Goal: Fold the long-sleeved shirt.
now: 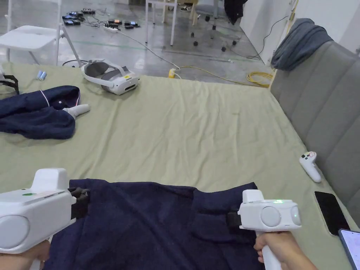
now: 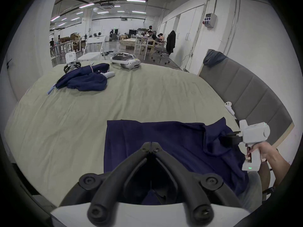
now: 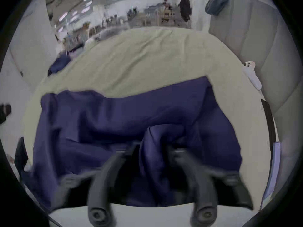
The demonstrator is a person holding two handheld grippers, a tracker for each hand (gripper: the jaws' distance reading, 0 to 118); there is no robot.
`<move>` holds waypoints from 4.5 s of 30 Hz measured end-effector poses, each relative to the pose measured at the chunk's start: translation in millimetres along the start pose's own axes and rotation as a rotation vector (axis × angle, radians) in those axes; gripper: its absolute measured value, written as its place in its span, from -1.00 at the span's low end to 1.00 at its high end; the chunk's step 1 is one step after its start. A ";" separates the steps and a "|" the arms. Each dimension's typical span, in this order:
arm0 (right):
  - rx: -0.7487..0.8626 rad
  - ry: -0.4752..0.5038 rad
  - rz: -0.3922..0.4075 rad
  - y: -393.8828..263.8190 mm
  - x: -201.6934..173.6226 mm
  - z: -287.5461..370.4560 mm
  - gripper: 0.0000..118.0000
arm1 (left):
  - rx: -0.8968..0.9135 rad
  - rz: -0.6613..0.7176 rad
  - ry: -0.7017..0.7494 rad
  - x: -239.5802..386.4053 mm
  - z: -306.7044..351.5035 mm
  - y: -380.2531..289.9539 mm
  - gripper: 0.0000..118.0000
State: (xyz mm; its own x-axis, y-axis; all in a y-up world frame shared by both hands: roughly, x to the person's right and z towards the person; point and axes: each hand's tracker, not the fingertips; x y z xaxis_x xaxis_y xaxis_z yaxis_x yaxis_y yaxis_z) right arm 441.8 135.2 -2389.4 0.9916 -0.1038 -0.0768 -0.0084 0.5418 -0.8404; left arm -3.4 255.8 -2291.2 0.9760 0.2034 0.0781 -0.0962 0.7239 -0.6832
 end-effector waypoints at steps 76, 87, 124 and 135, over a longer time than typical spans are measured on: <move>0.255 0.073 0.020 15.9 44.2 178.2 -0.83 | 0.080 -0.070 0.030 -24.3 35.0 28.6 -0.75; -0.018 -0.041 0.229 -143.6 40.7 171.8 -0.83 | -0.296 -0.134 0.089 -5.3 56.6 -146.8 -0.75; 0.342 0.074 0.165 -121.4 -43.6 237.1 -1.00 | -0.211 0.559 -0.252 -130.7 35.6 -158.8 0.81; 0.281 0.047 0.156 -130.5 -33.5 226.4 -1.00 | -0.256 0.810 -0.611 -49.2 -1.0 -177.8 0.82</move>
State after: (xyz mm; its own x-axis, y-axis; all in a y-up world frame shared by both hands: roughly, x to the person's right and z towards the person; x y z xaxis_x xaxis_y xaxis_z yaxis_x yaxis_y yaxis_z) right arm 438.9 256.7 -2155.7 0.9741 -0.0365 -0.2233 -0.1173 0.7625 -0.6362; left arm -34.1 116.4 -2174.3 0.3662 0.9155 -0.1667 -0.5630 0.0754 -0.8230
